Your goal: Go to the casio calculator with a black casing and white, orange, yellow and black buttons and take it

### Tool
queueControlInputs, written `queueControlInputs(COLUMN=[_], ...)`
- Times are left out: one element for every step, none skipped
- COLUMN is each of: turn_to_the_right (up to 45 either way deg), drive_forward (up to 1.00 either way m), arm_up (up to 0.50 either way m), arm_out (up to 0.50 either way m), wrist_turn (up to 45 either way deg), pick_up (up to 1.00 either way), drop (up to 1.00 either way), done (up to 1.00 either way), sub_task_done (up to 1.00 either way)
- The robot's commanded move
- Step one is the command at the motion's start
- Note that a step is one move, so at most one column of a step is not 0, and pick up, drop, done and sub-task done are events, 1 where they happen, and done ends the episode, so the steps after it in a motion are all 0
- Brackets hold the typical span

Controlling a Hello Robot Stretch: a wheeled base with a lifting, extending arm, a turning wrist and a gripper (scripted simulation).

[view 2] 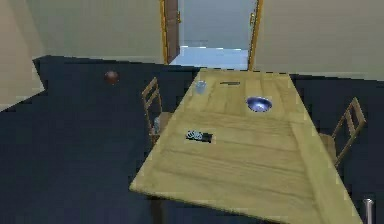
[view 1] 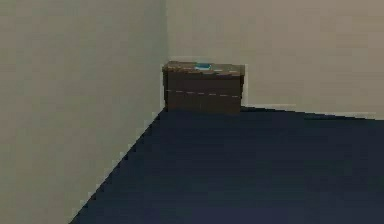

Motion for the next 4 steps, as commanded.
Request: queueControlInputs(turn_to_the_right=[45.0,6.0,0.0,3.0], drive_forward=[0.00,0.00,0.60,0.00], arm_up=[0.00,0.00,0.00,0.00], arm_out=[0.00,0.00,0.00,0.00], wrist_turn=[0.0,0.0,0.0,0.0], pick_up=[0.00,0.00,0.00,0.00], drop=[0.00,0.00,0.00,0.00], done=[0.00,0.00,0.00,0.00], sub_task_done=[0.00,0.00,0.00,0.00])
